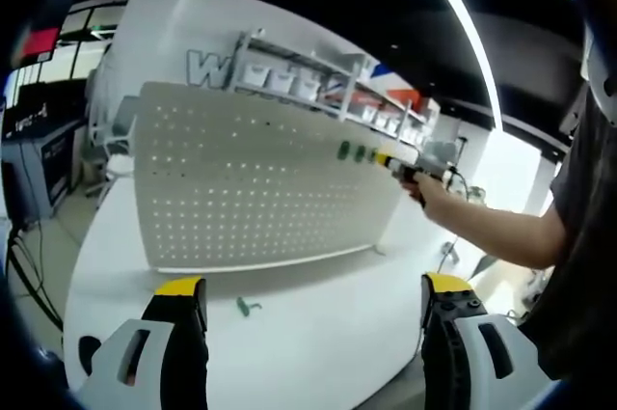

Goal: Insert the hook assembly into the mounting plate slot until the hook locks in place.

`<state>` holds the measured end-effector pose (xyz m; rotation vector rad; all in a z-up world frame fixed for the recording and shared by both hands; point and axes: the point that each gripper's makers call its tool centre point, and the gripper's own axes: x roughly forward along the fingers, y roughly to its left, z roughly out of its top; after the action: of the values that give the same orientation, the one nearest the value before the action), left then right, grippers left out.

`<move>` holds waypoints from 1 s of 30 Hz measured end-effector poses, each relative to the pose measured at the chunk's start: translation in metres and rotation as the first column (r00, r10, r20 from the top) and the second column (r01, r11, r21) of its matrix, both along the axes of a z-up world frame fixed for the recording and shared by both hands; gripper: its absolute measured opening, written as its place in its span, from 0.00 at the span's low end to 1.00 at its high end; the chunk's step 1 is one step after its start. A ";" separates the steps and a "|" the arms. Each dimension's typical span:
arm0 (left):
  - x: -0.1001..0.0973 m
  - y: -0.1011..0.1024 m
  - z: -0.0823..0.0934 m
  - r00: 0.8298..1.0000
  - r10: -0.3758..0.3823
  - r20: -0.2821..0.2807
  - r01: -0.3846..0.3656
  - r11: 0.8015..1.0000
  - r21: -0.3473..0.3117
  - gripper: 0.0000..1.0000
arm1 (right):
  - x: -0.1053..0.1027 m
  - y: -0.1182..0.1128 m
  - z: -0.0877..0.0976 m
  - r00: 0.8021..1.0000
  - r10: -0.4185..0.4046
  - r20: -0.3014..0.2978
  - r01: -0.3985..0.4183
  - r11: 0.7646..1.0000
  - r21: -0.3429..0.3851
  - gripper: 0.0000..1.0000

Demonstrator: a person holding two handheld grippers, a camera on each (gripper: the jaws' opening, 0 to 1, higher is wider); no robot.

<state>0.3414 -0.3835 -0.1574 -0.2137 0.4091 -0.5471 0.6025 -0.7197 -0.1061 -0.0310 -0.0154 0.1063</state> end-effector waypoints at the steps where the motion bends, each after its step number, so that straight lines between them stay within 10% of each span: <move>1: 0.000 0.000 -0.001 1.000 -0.001 -0.002 0.001 1.000 0.000 0.94 | 0.001 -0.001 0.000 1.000 -0.001 -0.003 0.001 1.000 0.006 0.00; 30: -0.018 0.017 0.004 0.999 0.026 0.029 -0.025 0.999 -0.033 0.94 | -0.010 0.000 0.007 0.993 -0.016 -0.114 0.019 1.000 0.021 0.21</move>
<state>0.3234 -0.3670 -0.1532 -0.2413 0.3684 -0.5319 0.5925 -0.7197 -0.0988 -0.0029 0.0980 0.0904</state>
